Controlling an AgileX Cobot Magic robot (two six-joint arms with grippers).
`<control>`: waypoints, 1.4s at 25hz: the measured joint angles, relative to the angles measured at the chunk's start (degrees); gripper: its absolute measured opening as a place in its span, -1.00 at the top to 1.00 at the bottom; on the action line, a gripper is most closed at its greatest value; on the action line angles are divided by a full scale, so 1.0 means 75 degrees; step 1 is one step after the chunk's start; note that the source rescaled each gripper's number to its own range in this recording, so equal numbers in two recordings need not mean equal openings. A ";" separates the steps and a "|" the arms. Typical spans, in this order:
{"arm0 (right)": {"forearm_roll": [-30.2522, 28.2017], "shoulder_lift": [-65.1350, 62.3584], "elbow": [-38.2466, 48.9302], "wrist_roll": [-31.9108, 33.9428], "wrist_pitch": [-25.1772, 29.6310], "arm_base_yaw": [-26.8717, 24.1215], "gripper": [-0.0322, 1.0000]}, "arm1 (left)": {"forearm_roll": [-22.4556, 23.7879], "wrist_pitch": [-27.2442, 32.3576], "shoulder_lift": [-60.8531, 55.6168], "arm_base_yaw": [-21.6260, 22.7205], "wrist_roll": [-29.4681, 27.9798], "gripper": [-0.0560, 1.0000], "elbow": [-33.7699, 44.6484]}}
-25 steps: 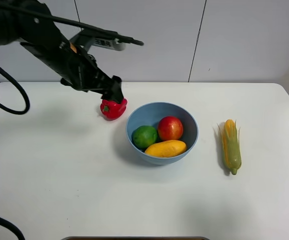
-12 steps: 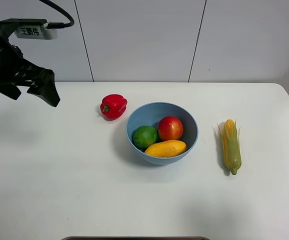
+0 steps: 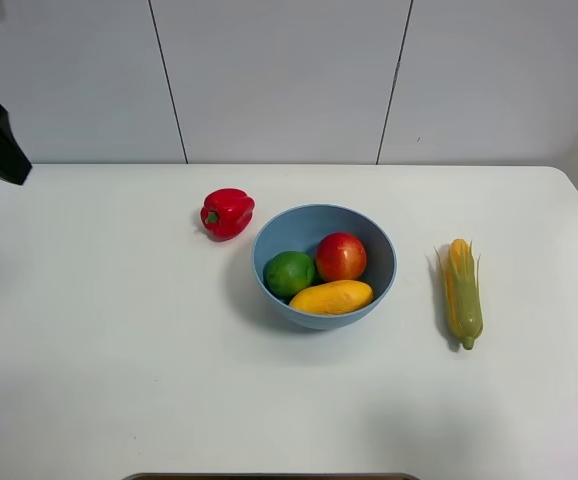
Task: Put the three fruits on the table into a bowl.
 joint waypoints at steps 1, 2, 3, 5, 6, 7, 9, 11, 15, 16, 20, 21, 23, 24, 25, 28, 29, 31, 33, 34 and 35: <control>0.0000 0.0000 0.0000 0.0000 0.0000 0.0000 -0.58 | 0.0116 0.0000 -0.0277 0.0006 0.0000 -0.96 0.0099; 0.0000 0.0000 0.0000 0.0000 0.0000 0.0000 -0.58 | 0.0180 -0.0008 -0.0623 0.0055 0.0000 -0.96 0.0253; 0.0000 0.0000 0.0000 0.0000 0.0000 0.0000 -0.58 | 0.0228 0.0001 -0.0988 0.0110 0.0000 -0.96 0.0460; 0.0000 0.0000 0.0000 0.0000 0.0000 0.0000 -0.58 | 0.0213 0.0001 -0.1690 0.0339 0.0000 -0.96 0.0937; 0.0000 0.0000 0.0000 0.0000 0.0000 0.0000 -0.58 | 0.0163 0.0008 -0.2083 0.0462 0.0000 -0.96 0.1240; 0.0000 0.0000 0.0000 0.0000 0.0000 0.0000 -0.58 | 0.0079 0.0018 -0.2480 0.0620 -0.0008 -0.96 0.1502; 0.0000 0.0000 0.0000 0.0000 0.0000 0.0000 -0.58 | -0.0093 0.0025 -0.3192 0.0945 -0.0017 -0.96 0.2119; 0.0000 0.0000 0.0000 0.0000 0.0000 0.0000 -0.58 | -0.0262 0.0033 -0.3948 0.1237 -0.0023 -0.96 0.2668; 0.0000 0.0000 0.0000 0.0000 0.0000 0.0000 -0.58 | -0.0425 0.0015 -0.5258 0.1717 -0.0043 -0.96 0.3876; 0.0000 0.0000 0.0000 0.0000 0.0000 0.0000 -0.58 | -0.0475 -0.0055 -0.5606 0.1822 -0.0043 -0.96 0.4219; 0.0000 0.0000 0.0000 0.0000 0.0000 0.0000 -0.58 | -0.0671 -0.0890 -0.6855 0.2151 -0.0043 -0.96 0.5488; 0.0000 0.0000 0.0000 0.0000 0.0000 0.0000 -0.58 | -0.0714 -0.1042 -0.7151 0.2197 -0.0043 -0.96 0.5780; 0.0000 0.0000 0.0000 0.0000 0.0000 0.0000 -0.58 | -0.0854 -0.1188 -0.7654 0.2253 -0.0045 -0.96 0.6235; 0.0000 0.0000 0.0000 0.0000 0.0000 0.0000 -0.58 | -0.0902 -0.1112 -0.7875 0.2262 -0.0045 -0.96 0.6368; 0.0000 0.0000 0.0000 0.0000 0.0000 0.0000 -0.58 | -0.0919 -0.0995 -0.8067 0.2262 -0.0045 -0.96 0.6428; 0.0000 0.0000 0.0000 0.0000 0.0000 0.0000 -0.58 | -0.1011 -0.0847 -0.8515 0.2262 -0.0018 -0.96 0.6447; 0.0000 0.0000 0.0000 0.0000 0.0000 0.0000 -0.58 | -0.1032 -0.0812 -0.8655 0.2262 -0.0011 -0.96 0.6447; 0.0000 0.0000 0.0000 0.0000 0.0000 0.0000 -0.58 | -0.1039 -0.0796 -0.8903 0.2262 -0.0011 -0.96 0.6447; 0.0000 0.0000 0.0000 0.0000 0.0000 0.0000 -0.58 | -0.1039 -0.0786 -0.9084 0.2262 -0.0011 -0.96 0.6447; 0.0000 0.0000 0.0000 0.0000 0.0000 0.0000 -0.58 | -0.1039 -0.0774 -0.9107 0.2262 -0.0011 -0.96 0.6447; 0.0000 0.0000 0.0000 0.0000 0.0000 0.0000 -0.58 | -0.1039 -0.0774 -0.9105 0.2262 -0.0011 -0.96 0.6447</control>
